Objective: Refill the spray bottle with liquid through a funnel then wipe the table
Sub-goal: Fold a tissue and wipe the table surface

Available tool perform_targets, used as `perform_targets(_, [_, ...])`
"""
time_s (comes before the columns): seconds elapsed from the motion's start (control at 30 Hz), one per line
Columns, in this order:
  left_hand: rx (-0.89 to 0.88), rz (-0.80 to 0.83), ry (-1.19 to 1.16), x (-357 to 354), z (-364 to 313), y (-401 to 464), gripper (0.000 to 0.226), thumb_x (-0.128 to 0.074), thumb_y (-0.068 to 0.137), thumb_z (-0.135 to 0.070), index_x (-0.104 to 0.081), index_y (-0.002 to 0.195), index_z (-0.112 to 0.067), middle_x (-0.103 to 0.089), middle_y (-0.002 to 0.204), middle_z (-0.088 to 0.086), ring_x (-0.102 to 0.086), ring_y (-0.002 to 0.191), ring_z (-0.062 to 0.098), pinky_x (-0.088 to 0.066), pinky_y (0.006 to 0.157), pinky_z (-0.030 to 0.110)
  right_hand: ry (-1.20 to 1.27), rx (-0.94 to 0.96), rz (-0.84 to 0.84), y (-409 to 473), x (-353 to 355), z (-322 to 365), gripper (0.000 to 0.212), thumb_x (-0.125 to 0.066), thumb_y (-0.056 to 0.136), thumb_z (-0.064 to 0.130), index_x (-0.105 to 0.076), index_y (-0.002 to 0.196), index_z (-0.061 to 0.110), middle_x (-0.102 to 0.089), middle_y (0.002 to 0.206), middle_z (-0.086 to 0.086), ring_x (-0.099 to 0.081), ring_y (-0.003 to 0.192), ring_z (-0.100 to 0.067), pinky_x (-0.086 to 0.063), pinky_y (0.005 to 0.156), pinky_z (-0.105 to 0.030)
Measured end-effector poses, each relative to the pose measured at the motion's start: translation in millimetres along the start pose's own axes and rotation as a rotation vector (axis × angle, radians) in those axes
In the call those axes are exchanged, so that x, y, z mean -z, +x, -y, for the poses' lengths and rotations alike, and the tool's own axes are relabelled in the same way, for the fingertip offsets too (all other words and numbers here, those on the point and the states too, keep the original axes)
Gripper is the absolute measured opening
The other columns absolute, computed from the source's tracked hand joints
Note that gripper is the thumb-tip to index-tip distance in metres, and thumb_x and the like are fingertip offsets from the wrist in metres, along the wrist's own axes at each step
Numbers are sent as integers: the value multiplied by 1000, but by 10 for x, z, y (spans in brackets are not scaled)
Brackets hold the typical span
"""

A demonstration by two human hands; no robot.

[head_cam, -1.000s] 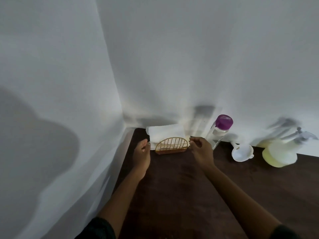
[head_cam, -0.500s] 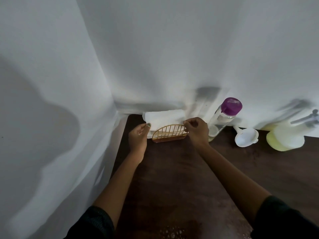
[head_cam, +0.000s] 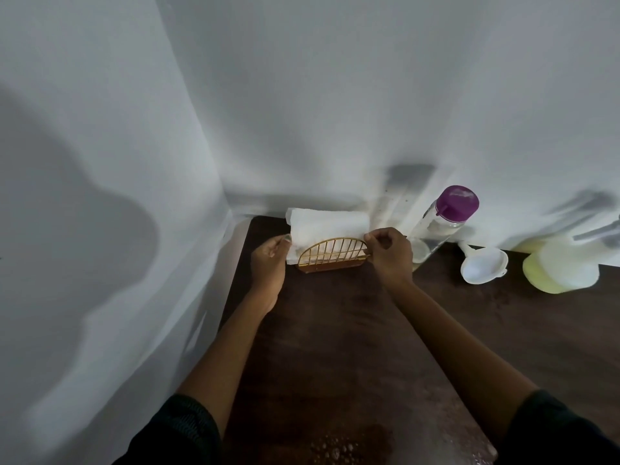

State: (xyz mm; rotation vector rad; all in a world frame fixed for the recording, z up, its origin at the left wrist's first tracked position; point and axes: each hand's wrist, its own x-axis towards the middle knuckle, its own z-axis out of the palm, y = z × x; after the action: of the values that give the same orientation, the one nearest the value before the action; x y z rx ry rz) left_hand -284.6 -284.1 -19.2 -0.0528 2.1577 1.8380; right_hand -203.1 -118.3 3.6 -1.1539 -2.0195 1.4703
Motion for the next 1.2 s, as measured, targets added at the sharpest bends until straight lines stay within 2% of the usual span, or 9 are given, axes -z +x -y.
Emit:
perform_targets(0.2, [-10, 42, -29, -14, -35, -2, 24, -59, 93, -19, -66, 112, -6, -66, 101, 3, -61, 93, 10, -47, 67, 11, -2, 0, 1, -16, 9, 39, 6, -63, 87, 12, -61, 82, 13, -67, 77, -3, -66, 73, -20, -56, 75, -46])
perform_targets(0.33, [-5, 34, -22, -15, -19, 13, 23, -57, 94, -17, -65, 111, -3, -65, 99, 2, -60, 82, 3, -46, 58, 3, -11, 1, -6, -11, 17, 53, 4, -61, 89, 11, -59, 85, 11, -65, 77, -2, -65, 73, -19, -57, 73, -43])
perform_targets(0.47, [5, -6, -22, 30, 33, 54, 25, -57, 94, -18, -65, 113, -3, -67, 105, 5, -61, 89, 6, -46, 62, 6, -20, 4, -40, -29, 16, 59, 6, -60, 90, 12, -57, 85, 11, -65, 81, -7, -65, 74, -21, -56, 69, -36])
perform_targets(0.6, [17, -27, -28, 29, 43, 64, 24, -55, 95, -17, -64, 113, -4, -66, 103, 4, -60, 85, 4, -46, 60, 5, -14, 9, -78, -47, 65, 84, 6, -60, 89, 13, -57, 84, 13, -65, 79, -4, -63, 71, -18, -56, 76, -42])
perform_targets(0.7, [18, -40, -20, 15, 53, 70, 24, -55, 95, -17, -64, 112, -4, -66, 102, 4, -59, 81, 2, -45, 59, 4, -13, 20, -107, -82, 101, 138, 11, -59, 88, 15, -55, 80, 21, -64, 78, -1, -64, 76, -19, -55, 78, -44])
perform_targets(0.77, [17, -43, -3, 8, 62, 68, 25, -54, 95, -19, -64, 113, -4, -66, 104, 5, -60, 85, 5, -44, 62, 7, 21, 44, -120, -122, 110, 189, 10, -58, 86, 15, -54, 80, 22, -63, 79, 1, -66, 79, -21, -55, 74, -38])
perform_targets(0.87, [14, -45, 13, -5, 62, 64, 26, -54, 95, -19, -64, 114, -3, -66, 105, 6, -60, 93, 12, -44, 66, 13, 136, 67, -147, -207, 118, 291, 2, -55, 87, 9, -54, 88, 10, -60, 75, 2, -68, 72, -17, -51, 57, -17])
perform_targets(1.03, [13, -27, 37, -22, 63, 69, 26, -55, 95, -19, -64, 114, -4, -66, 106, 6, -61, 95, 13, -46, 66, 14, 366, 84, -256, -346, 154, 421, 10, -53, 85, 3, -51, 80, 11, -60, 76, -7, -71, 70, -21, -57, 62, -27])
perform_targets(1.2, [13, -15, 59, -45, 45, 68, 22, -56, 94, -17, -64, 111, -5, -65, 104, 5, -60, 92, 12, -46, 66, 15, 490, 78, -373, -480, 247, 383, 8, -56, 88, 5, -53, 84, 12, -66, 86, -21, -71, 76, -25, -57, 70, -31])
